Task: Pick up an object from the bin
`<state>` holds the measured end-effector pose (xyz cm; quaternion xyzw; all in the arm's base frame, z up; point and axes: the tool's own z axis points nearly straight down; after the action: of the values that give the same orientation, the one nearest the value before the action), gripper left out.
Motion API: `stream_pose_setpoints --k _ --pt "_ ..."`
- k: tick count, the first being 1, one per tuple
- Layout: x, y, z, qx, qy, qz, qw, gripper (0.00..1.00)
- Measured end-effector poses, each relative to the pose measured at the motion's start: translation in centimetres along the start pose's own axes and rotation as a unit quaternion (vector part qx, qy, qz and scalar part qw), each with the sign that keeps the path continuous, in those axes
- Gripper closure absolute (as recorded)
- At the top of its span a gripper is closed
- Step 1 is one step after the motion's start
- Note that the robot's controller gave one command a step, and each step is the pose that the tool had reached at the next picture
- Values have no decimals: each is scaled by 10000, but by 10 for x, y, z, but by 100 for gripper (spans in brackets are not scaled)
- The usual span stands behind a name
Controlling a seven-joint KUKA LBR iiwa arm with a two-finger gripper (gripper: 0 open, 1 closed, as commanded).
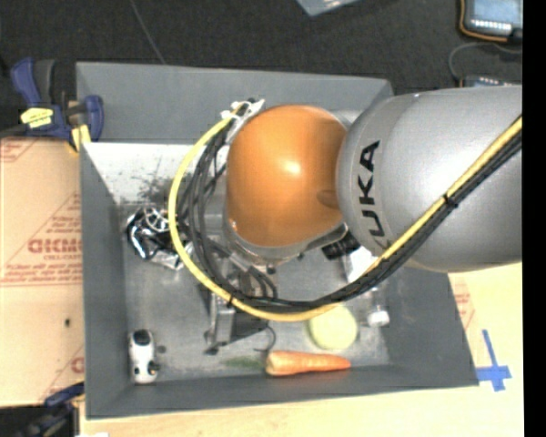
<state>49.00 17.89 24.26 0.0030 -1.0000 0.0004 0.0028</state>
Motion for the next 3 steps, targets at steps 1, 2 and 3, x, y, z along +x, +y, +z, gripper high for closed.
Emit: stream_pose_setpoints --k 1,2,3 --pt "-1 -1 -4 -10 -37 23 10000 0" --pt "-14 -11 37 -15 -67 -266 9996 0" --pt "-12 -34 99 -11 -58 -484 9988 0"
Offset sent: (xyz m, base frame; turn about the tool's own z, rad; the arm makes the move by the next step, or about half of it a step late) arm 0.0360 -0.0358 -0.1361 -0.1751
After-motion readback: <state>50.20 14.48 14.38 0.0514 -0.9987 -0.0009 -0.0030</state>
